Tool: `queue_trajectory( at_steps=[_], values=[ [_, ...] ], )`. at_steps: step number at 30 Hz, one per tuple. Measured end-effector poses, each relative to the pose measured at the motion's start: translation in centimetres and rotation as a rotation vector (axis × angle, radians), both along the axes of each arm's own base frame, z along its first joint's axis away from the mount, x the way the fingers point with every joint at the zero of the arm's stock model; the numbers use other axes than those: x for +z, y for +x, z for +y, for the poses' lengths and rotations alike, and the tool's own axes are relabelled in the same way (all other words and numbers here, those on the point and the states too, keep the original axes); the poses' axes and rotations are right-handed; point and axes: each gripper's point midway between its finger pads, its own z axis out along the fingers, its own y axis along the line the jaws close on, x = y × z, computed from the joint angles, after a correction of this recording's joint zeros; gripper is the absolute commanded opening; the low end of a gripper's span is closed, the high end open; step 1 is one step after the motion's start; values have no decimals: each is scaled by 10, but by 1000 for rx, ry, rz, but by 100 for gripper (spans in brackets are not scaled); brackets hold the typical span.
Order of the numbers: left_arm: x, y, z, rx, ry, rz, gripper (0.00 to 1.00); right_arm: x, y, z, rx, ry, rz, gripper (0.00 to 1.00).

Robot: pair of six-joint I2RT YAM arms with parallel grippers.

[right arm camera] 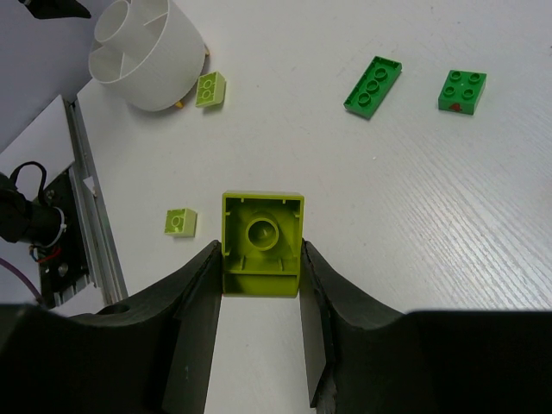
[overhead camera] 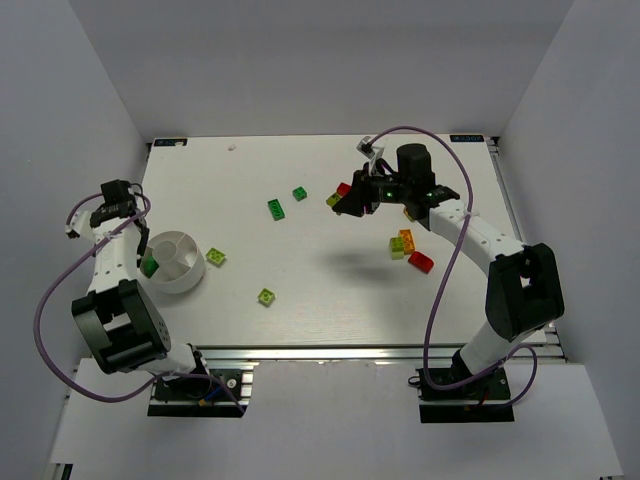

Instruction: Sort the legos into containers by color

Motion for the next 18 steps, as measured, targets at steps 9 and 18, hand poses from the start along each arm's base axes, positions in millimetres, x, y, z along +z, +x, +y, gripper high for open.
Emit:
queue_trajectory(
  at_steps=[9, 18],
  values=[
    [3, -1, -1, -2, -1, -9, 60, 0, -1, 0, 5, -1, -7, 0],
    [63, -6, -10, -70, 49, -154, 30, 7, -29, 5, 210, 32, -83, 0]
  ],
)
